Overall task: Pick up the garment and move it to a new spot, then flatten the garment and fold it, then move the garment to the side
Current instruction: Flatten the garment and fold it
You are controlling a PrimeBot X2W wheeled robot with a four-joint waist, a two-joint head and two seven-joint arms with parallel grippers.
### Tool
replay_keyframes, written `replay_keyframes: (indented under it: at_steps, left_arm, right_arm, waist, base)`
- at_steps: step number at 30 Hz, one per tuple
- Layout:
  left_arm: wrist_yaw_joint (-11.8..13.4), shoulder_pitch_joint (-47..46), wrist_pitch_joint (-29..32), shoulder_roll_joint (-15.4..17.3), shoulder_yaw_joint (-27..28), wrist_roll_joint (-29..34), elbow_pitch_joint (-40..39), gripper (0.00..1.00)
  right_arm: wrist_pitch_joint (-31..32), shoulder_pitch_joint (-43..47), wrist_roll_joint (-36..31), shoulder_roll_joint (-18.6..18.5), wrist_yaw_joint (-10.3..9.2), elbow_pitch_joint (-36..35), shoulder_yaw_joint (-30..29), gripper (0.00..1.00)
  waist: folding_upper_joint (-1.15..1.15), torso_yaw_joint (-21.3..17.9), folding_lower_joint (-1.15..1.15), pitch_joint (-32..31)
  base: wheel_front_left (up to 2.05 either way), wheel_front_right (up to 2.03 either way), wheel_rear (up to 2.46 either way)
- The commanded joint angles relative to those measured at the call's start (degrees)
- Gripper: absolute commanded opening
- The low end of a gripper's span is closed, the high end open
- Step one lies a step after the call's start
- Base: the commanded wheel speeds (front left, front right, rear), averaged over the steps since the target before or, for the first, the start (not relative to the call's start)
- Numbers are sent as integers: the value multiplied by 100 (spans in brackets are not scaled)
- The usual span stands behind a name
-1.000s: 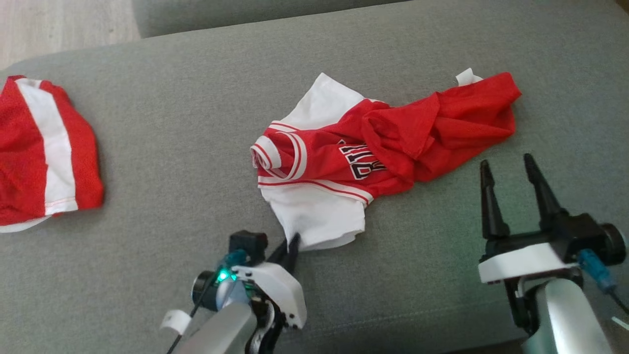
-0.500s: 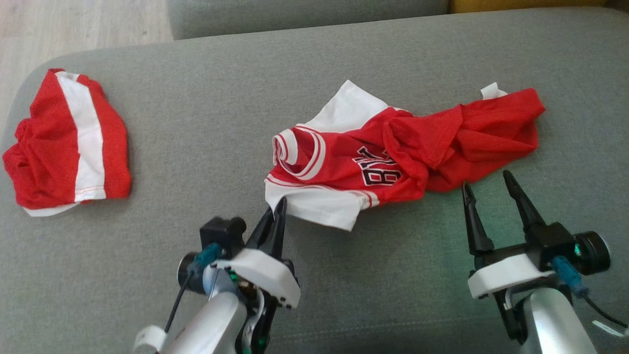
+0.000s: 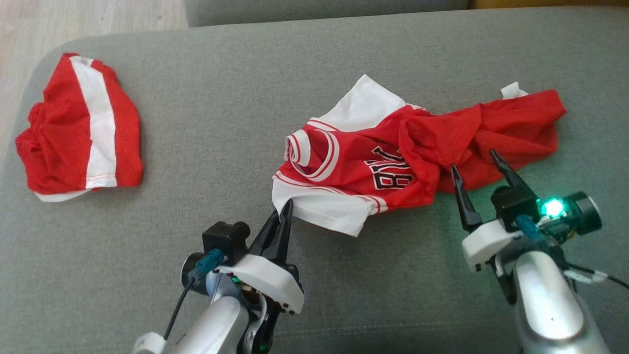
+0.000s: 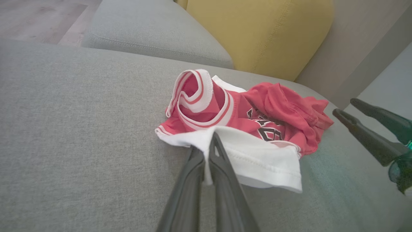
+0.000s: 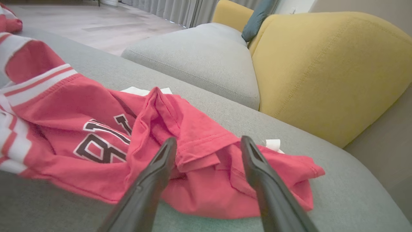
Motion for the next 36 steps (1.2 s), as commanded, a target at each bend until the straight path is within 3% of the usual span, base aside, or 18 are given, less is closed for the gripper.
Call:
replay_keyframes:
  at_steps: [1, 14, 22, 25, 26, 36]
  left_arm:
    - [3, -170, -71, 11, 145, 23, -217, 0]
    - [-18, -264, -71, 10, 121, 34, -316, 0]
    - [-10, -300, -71, 10, 117, 33, -302, 0]
    - [-10, -298, -71, 10, 128, 37, -285, 0]
    - [-11, -297, -71, 10, 132, 38, -278, 0]
    - [-5, -267, -71, 10, 179, 31, -248, 0]
  right_arm:
    - [18, -250, -162, -21, 42, -110, 63, 100]
    - [-170, -820, -1036, -21, 42, 754, -50, 100]
    - [-251, -926, -1036, -21, 42, 945, -219, 100]
    - [-289, -939, -929, -21, 42, 979, -238, 15]
    - [-300, -945, -898, -21, 42, 999, -223, 0]
    - [-382, -884, -669, -21, 42, 878, -177, 0]
  waist:
    - [0, 33, 0, 44]
    - [0, 176, 0, 271]
    - [0, 175, 0, 328]
    - [0, 156, 0, 322]
    - [0, 148, 0, 317]
    - [0, 56, 0, 186]
  base:
    - [0, 0, 0]
    - [0, 0, 0]
    - [0, 0, 0]
    - [0, 0, 0]
    - [0, 0, 0]
    - [0, 0, 0]
